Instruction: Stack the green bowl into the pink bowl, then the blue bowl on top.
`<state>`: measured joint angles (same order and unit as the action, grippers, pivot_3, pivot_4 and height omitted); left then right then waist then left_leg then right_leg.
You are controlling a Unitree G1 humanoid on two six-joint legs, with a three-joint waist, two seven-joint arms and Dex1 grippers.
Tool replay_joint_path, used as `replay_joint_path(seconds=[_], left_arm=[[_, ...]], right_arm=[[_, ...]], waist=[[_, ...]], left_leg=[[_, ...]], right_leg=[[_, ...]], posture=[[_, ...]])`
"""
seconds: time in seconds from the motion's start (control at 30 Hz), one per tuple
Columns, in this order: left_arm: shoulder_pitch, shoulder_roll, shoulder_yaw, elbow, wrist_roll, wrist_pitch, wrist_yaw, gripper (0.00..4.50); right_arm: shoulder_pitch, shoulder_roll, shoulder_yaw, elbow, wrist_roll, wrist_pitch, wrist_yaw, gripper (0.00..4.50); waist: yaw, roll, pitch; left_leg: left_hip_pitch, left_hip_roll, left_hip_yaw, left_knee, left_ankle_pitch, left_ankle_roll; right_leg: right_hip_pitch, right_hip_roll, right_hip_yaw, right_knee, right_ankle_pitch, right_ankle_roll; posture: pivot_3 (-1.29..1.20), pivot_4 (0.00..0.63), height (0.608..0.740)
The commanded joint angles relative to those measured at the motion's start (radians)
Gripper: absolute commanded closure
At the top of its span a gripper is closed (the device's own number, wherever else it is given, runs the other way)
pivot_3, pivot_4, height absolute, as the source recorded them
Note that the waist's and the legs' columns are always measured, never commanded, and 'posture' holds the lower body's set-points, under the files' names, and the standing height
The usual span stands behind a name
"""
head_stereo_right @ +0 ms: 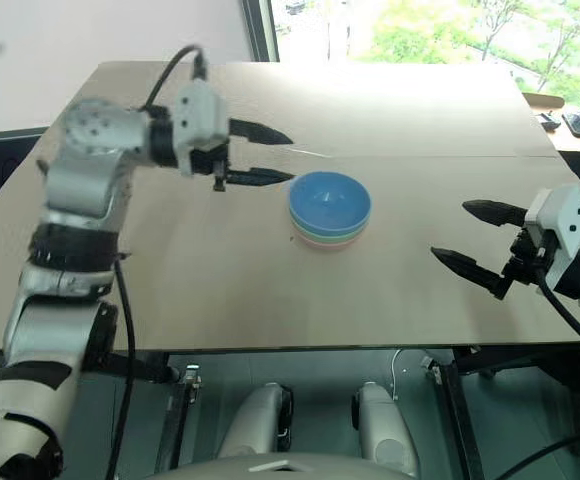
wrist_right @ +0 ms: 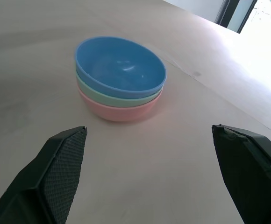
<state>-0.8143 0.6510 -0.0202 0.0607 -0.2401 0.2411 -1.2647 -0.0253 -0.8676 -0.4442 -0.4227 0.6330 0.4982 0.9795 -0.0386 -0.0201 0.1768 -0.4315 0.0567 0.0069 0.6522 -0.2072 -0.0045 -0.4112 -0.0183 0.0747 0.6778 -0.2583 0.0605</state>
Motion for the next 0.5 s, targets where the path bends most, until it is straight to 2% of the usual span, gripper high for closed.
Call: replay_joint_path(seconds=[0.03,0.13,0.2,0.3,0.5], left_arm=[[0.128,0.023,0.133,-0.155,-0.065,0.080,0.128,2.02],[0.280,0.021,0.208,-0.238,-0.109,0.152,0.211,2.02],[0.320,0.016,0.212,-0.276,-0.131,0.179,0.238,2.02],[0.343,0.010,0.205,-0.313,-0.158,0.210,0.272,2.02],[0.382,0.033,0.198,-0.337,-0.184,0.232,0.287,2.02]], right_arm=[[0.004,-0.028,-0.041,-0.001,0.023,0.000,0.019,0.00],[0.011,-0.032,-0.044,-0.008,0.035,0.014,0.017,0.00],[0.011,-0.032,-0.043,-0.008,0.040,0.018,0.014,0.00],[0.015,-0.033,-0.050,-0.011,0.047,0.026,0.014,0.00],[0.039,-0.034,-0.070,-0.026,0.058,0.030,0.009,0.00]], waist=[[0.003,-0.001,0.000],[0.003,0.000,0.000],[0.005,-0.001,0.000],[0.022,-0.001,0.000],[0.024,-0.001,0.000]], left_leg=[[0.000,0.000,0.000,0.000,0.000,0.000],[0.000,0.000,-0.001,0.001,0.000,0.000],[0.001,0.000,-0.001,0.000,0.000,0.000],[0.001,0.000,-0.002,0.001,0.000,0.000],[0.001,0.000,-0.002,0.001,0.000,0.000]], right_leg=[[0.000,0.000,0.000,0.000,0.000,0.000],[0.001,0.000,-0.001,0.000,0.000,0.000],[0.001,0.000,-0.001,0.000,0.000,0.000],[0.002,0.000,-0.002,0.000,0.000,0.000],[0.002,0.000,-0.002,0.000,0.000,0.000]], posture=[[0.00,0.150,0.740],[0.00,0.150,0.740],[0.00,0.150,0.740],[0.00,0.150,0.740],[0.00,0.150,0.740]])
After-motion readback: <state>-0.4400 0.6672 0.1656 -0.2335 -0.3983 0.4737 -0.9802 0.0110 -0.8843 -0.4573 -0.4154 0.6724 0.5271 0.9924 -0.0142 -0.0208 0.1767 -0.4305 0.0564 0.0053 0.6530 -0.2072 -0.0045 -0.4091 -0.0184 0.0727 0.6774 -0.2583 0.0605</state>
